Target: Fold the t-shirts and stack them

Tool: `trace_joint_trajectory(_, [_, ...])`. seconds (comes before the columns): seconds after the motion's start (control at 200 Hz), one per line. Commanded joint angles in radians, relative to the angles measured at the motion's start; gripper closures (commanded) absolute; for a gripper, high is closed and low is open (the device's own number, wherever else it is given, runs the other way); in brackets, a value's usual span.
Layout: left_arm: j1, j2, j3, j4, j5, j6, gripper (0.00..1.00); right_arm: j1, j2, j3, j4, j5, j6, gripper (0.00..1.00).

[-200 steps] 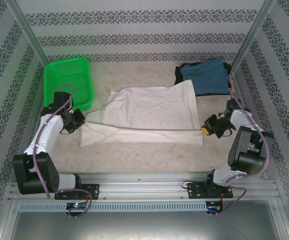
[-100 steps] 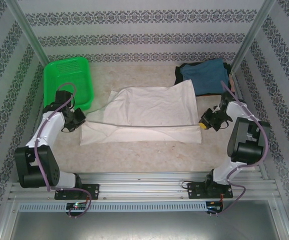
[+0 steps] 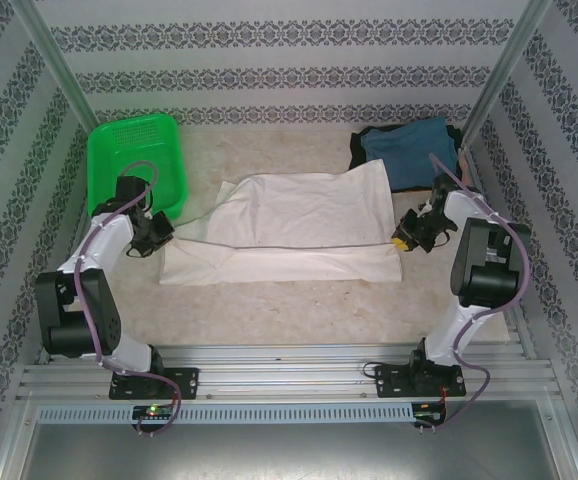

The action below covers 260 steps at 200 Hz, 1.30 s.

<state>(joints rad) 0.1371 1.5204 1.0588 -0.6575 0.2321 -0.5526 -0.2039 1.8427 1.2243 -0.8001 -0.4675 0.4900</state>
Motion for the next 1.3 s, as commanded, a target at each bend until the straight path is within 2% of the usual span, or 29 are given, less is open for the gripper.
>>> trace_joint_trajectory(0.0, [-0.010,0.026,0.029,0.067,0.009,0.016,1.00,0.007,0.044,0.052,-0.019,0.027,-0.019,0.86])
trace_joint_trajectory(0.035, [-0.010,0.031,0.034,0.077,0.012,0.012,0.99,0.010,0.053,0.066,-0.019,0.030,-0.020,0.84])
trace_joint_trajectory(0.115, [-0.011,0.037,0.041,0.129,0.050,0.004,0.87,0.009,0.076,0.109,-0.010,0.027,-0.027,0.76])
trace_joint_trajectory(0.19, [-0.011,0.036,0.052,0.155,0.076,-0.003,0.60,0.008,0.080,0.148,0.009,0.018,-0.038,0.59])
trace_joint_trajectory(0.3, [-0.011,-0.014,0.081,0.077,0.076,-0.008,0.39,0.008,0.020,0.177,0.007,-0.004,-0.082,0.44])
trace_joint_trajectory(0.32, [-0.011,-0.033,0.080,0.058,0.073,-0.014,0.29,0.008,-0.008,0.170,-0.001,0.005,-0.090,0.41])
trace_joint_trajectory(0.37, [-0.011,-0.096,0.064,0.019,0.065,-0.031,0.16,0.005,-0.068,0.139,-0.017,0.013,-0.100,0.36])
trace_joint_trajectory(0.445, [-0.010,-0.199,0.022,-0.047,0.037,-0.072,0.09,-0.001,-0.152,0.082,-0.047,0.003,-0.108,0.32])
trace_joint_trajectory(0.615, [-0.010,-0.324,-0.090,-0.160,0.055,-0.145,0.07,-0.014,-0.334,-0.127,-0.066,-0.046,-0.061,0.26])
trace_joint_trajectory(0.749, [-0.006,-0.363,-0.194,-0.137,0.037,-0.182,0.12,-0.021,-0.389,-0.276,-0.003,-0.071,-0.019,0.26])
trace_joint_trajectory(0.959, [0.012,-0.321,-0.290,-0.040,0.031,-0.205,0.22,-0.029,-0.337,-0.350,0.103,-0.109,0.007,0.27])
trace_joint_trajectory(1.084, [0.022,-0.290,-0.329,0.017,0.017,-0.212,0.25,-0.033,-0.267,-0.370,0.151,-0.118,0.014,0.31])
trace_joint_trajectory(1.294, [0.027,-0.231,-0.373,0.119,-0.003,-0.225,0.38,-0.034,-0.219,-0.387,0.189,-0.123,0.041,0.39])
